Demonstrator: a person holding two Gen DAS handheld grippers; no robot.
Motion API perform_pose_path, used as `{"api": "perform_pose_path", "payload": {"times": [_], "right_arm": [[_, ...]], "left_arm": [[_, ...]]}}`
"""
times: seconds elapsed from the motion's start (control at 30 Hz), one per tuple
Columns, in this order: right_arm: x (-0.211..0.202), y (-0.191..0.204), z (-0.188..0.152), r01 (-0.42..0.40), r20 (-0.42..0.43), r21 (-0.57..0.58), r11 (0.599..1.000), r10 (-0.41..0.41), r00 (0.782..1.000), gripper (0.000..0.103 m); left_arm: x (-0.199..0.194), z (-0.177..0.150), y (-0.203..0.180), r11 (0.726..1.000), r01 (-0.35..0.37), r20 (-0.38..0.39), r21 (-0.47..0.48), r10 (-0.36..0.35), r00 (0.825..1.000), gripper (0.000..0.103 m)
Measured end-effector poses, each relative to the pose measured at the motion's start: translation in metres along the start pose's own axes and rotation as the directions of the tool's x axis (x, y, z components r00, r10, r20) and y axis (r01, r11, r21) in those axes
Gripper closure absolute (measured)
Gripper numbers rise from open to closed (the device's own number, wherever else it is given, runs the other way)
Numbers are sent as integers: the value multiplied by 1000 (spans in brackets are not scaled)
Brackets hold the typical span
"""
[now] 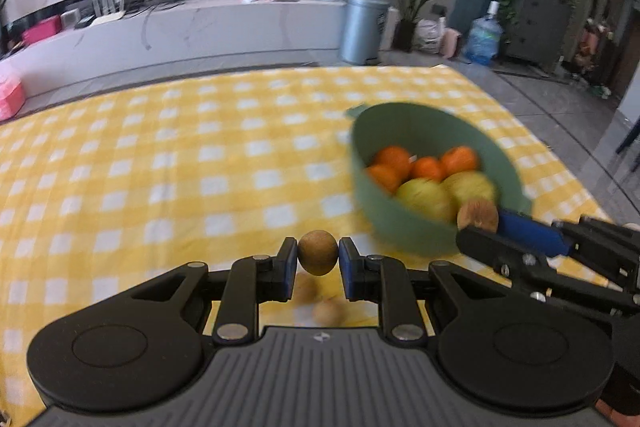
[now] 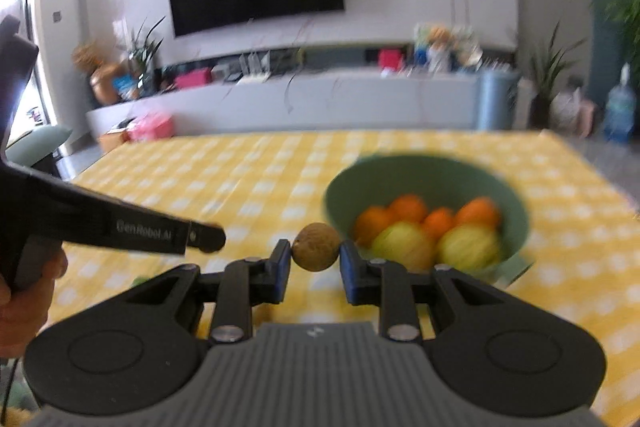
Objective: Organize fruits
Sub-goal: 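Carry both held longans over the green colander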
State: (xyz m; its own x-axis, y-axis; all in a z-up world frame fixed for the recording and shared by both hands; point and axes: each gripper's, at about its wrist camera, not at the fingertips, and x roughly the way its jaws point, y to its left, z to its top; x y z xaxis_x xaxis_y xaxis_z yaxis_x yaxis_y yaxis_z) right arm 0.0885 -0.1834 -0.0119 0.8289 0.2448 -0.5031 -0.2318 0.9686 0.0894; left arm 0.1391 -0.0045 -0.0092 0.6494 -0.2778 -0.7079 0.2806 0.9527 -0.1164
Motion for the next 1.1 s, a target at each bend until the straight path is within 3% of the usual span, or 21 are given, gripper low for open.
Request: {"api": "perform_pose_path", "payload": {"times": [0.2,0.4,0.73,1.1], "right_arm": [[-6,-26,22,99,53,-53,994,-96,994,80],[5,-58,40,178,30,-81,981,-176,984,80],[49,-82,41,180,-96,-110,977,-191,977,80],[73,-88,32,156,-189,-122,980,-177,966,81]], "left_arm": [[12,27,-33,998,54,15,36,-54,998,79],[34,42,-60,995,61,3,82,-61,998,79],[75,45,-74,987,63,-78,148,-52,996,79],[100,41,-76,988,60,-134,144,-40,990,79]]}}
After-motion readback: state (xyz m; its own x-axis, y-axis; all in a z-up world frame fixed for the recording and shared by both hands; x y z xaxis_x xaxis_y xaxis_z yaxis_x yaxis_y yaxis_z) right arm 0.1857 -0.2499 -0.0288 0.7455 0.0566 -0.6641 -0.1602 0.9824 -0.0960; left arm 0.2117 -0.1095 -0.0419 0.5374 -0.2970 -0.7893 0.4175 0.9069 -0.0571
